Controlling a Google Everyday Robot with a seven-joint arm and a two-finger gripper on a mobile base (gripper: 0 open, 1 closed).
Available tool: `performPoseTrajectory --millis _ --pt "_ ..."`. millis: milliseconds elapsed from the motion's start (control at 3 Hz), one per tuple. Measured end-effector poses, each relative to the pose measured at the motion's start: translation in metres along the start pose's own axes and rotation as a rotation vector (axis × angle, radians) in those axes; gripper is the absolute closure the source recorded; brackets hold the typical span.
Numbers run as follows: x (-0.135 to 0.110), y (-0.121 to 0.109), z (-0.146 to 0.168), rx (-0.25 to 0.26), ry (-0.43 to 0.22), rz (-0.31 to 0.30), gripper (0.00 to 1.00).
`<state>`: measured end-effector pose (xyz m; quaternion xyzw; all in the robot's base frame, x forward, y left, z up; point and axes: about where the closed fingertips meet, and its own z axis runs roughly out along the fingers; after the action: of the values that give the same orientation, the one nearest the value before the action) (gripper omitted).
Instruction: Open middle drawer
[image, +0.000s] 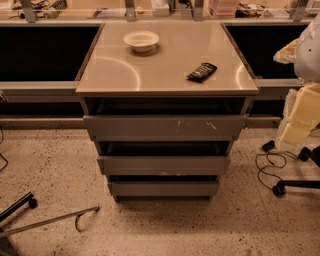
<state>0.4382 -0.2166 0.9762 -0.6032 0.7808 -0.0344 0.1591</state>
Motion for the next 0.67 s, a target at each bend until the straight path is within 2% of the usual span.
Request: performPoseTrajectory --millis 333,667 --pt "0.0 0.0 0.002 0.009 -0.008 0.007 0.0" --pt "0.0 0.001 0.031 0.018 -0.054 0.021 0.0"
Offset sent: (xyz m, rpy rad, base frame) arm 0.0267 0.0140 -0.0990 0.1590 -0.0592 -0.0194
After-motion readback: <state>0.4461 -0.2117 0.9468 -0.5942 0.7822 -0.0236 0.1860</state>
